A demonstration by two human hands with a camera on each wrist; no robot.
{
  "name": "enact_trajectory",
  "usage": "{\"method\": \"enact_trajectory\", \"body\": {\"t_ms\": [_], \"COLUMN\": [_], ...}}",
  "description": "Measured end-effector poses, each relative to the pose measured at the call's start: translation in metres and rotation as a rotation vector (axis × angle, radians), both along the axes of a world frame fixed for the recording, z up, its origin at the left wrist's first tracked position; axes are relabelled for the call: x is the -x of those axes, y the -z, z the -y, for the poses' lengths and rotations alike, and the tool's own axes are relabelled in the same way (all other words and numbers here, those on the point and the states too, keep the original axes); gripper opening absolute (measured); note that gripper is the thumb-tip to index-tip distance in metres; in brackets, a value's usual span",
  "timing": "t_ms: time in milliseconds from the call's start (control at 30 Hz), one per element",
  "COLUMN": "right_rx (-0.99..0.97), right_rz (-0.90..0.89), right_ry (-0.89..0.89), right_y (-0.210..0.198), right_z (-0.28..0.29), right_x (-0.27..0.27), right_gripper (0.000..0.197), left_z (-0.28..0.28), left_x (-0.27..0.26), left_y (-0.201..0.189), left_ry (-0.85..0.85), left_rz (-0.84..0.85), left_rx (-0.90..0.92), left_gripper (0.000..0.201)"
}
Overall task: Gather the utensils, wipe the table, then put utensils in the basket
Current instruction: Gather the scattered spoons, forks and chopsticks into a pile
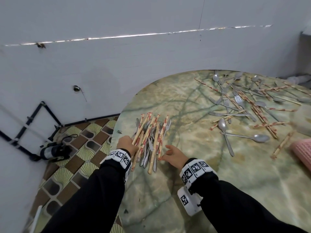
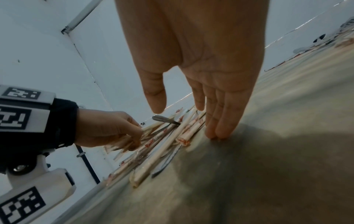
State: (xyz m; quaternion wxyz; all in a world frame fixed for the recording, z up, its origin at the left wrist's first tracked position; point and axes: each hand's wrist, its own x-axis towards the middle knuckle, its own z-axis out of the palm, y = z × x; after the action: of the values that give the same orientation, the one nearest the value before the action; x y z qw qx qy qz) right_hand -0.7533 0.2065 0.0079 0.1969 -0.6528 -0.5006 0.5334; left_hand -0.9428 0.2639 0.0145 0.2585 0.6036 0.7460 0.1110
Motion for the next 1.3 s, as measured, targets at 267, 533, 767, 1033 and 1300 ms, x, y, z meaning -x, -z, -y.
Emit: {"method": "enact_trajectory", "body": {"t_ms": [267,533,767,1033,1300], "right_rx": [0.004,0.011,0.023,-0.061,-0.063], "right_rz": [-0.029,-0.064,-0.058,-0.014,0.113], "right_ry": [0.04,0.079,0.079,-0.008,-0.034], "right_y": [0.011,0.02,0.017,0.0,0.0], "right_z": [-0.009,-0.01,-0.011,-0.014,-0.022], "right_x": [-0.004,-0.009,-0.011,0.01,0.027], "right_gripper": [0.066,0.067,0.066,0.047,0.018], "left_z": [-0.008,-0.012,-0.021,-0.017,0.003], "left_x": [0.004,-0.005,0.014,0.022,-0.011], "left_y": [0.016,0.013,0.016,0.015,0.02], "left_ry": [-0.049,0.019,-0.054,0.132,0.275], "left_rz": [0.159,-0.074,0.004,-0.057,0.072], "left_rx": [0.095,0.049,0.062,0.133,0.05], "left_gripper": [0.025,0.037,0.086,0.081,0.067]}}
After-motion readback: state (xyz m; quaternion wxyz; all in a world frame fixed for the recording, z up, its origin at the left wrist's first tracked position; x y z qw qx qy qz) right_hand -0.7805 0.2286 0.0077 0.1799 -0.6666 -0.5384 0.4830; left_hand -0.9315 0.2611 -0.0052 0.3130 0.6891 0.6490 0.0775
